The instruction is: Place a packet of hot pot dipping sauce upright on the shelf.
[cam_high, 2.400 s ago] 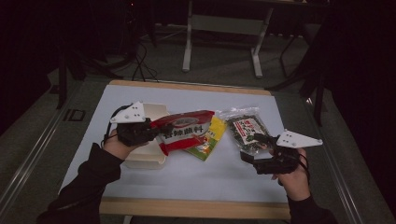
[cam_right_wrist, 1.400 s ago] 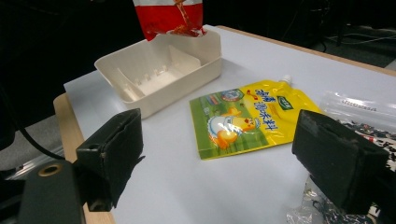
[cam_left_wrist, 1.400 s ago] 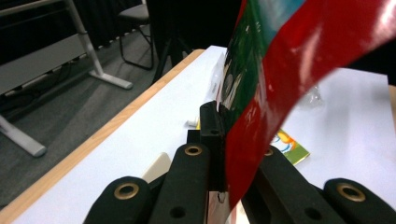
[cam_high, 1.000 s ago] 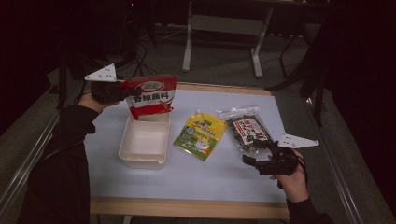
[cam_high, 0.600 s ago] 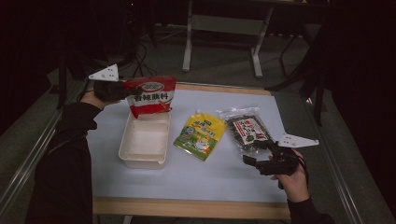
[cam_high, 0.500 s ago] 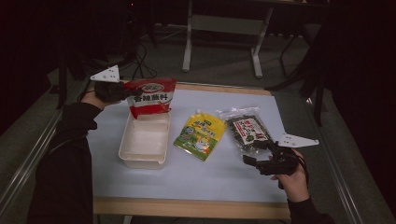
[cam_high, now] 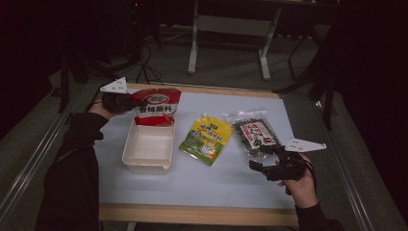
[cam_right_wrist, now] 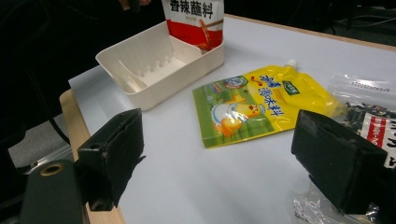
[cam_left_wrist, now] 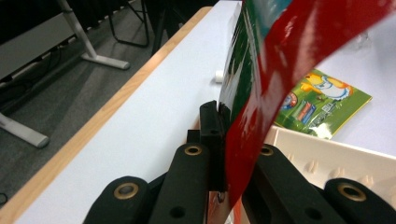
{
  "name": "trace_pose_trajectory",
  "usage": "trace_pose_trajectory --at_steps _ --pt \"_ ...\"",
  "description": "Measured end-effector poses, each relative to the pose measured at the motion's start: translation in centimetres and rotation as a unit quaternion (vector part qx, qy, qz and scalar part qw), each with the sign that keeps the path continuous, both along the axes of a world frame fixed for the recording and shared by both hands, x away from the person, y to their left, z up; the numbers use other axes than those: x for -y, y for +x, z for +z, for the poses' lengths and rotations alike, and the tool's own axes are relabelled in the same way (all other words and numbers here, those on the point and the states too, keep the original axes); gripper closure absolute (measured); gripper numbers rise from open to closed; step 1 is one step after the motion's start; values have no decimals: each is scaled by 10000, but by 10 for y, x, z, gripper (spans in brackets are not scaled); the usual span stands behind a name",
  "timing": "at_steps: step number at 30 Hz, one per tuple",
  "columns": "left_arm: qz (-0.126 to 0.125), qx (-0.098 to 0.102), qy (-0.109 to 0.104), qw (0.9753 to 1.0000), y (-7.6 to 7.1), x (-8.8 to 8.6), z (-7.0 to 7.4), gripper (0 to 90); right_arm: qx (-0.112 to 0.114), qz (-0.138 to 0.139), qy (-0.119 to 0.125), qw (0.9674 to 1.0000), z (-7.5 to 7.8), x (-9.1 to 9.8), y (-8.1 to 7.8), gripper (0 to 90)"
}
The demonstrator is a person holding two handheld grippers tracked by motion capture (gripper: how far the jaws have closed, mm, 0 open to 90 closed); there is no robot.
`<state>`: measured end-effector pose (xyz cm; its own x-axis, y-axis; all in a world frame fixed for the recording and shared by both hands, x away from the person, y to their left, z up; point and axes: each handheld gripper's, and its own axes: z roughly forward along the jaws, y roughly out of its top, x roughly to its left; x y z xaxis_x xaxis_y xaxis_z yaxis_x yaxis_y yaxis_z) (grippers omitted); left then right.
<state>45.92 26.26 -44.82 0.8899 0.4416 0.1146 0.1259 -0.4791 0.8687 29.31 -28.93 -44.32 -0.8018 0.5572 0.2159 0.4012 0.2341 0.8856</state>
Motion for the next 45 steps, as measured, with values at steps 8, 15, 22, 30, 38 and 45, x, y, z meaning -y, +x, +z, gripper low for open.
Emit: trace_pose_trajectory --at_steps 8,15,22,30,38,45 --pt "9 -149 -34 9999 -2 0 -19 900 -12 11 -35 10000 -1 -1 -1 165" --pt "256 -128 36 9996 -6 2 -13 806 30 26 -46 10000 0 -2 -2 165" --pt "732 -305 -109 9968 -15 -2 4 627 42 16 -11 10000 -1 0 -2 165" --pt "1141 -567 -397 9911 -34 -5 21 478 82 4 11 10000 -2 2 -3 165" --pt "1269 -671 -512 9883 -54 -7 29 236 71 36 -16 10000 -7 1 -3 164" --pt "1354 -635 -824 9853 -80 -7 34 124 205 -88 -70 9997 -8 5 -1 158"
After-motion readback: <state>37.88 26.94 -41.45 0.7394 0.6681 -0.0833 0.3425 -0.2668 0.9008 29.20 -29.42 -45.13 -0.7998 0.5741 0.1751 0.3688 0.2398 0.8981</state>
